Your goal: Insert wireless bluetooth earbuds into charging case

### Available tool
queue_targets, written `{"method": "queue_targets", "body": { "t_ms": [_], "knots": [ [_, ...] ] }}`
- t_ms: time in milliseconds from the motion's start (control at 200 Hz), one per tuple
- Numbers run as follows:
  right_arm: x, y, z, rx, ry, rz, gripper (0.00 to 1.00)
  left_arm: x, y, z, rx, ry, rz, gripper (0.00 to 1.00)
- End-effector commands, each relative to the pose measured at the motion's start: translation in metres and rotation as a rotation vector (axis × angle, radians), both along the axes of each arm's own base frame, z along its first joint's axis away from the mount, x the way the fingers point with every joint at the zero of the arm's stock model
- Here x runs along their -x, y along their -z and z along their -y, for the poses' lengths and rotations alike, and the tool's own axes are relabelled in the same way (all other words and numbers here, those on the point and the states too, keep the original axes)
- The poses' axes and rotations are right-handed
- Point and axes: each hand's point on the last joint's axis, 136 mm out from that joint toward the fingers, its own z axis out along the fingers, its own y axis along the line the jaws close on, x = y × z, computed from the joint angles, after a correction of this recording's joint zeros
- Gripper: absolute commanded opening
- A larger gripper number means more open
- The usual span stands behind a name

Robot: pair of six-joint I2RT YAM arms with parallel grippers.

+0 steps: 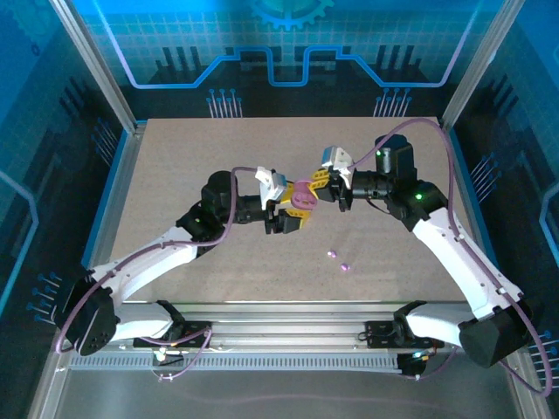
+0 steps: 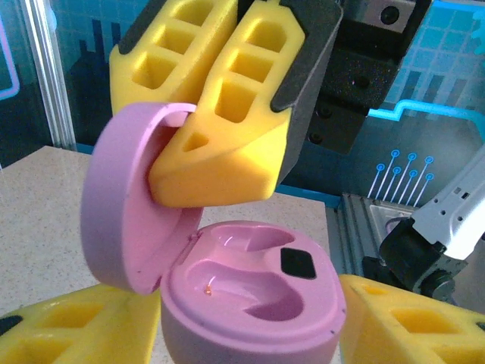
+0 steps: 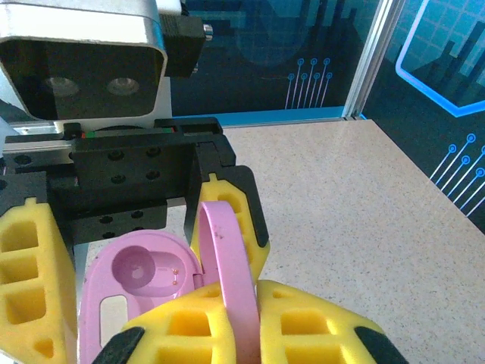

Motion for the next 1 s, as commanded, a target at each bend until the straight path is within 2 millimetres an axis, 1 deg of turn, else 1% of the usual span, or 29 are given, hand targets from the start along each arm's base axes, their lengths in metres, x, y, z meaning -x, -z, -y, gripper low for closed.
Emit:
{"method": "queue_targets", "body": {
  "t_ms": [0,100,245,450,545,615,695,760,830,925,996],
  "knots": [
    [0.006,-0.006,-0.002,-0.01,-0.01,0.037,0.08,0.005,-0.022,0.006,0.047,0.039,0.04,0.62],
    [0.007,-0.006,-0.003,-0.011,-0.014,0.042,0.09,0.004,-0.022,0.007,0.05,0.04,0.037,0.59],
    [0.009,-0.005,-0.004,-0.014,-0.02,0.046,0.09,0.003,-0.02,0.008,0.046,0.035,0.036,0.51],
    [0.011,-0.005,-0.003,-0.012,-0.025,0.054,0.11,0.004,-0.018,0.008,0.039,0.038,0.038,0.44],
    [0.01,-0.008,-0.003,-0.016,-0.017,0.049,0.18,0.005,-0.016,0.007,0.03,0.036,0.05,0.41],
    [0.006,-0.009,0.0,-0.015,0.019,0.035,0.24,0.006,-0.013,0.006,0.018,0.039,0.06,0.4],
    [-0.001,-0.009,0.005,-0.008,0.073,0.015,0.28,0.008,-0.012,0.004,0.01,0.034,0.075,0.39],
    [-0.006,-0.01,0.01,-0.01,0.117,-0.011,0.36,0.009,-0.011,0.002,0.005,0.029,0.09,0.38],
    [-0.011,-0.014,0.017,-0.031,0.156,-0.046,0.4,0.007,-0.011,-0.001,0.003,0.01,0.102,0.39],
    [-0.01,-0.019,0.022,-0.063,0.167,-0.098,0.48,0.005,-0.009,-0.003,0.003,-0.014,0.106,0.39],
    [-0.003,-0.025,0.023,-0.09,0.146,-0.135,0.49,0.001,-0.009,-0.004,0.004,-0.038,0.11,0.39]
  ]
}}
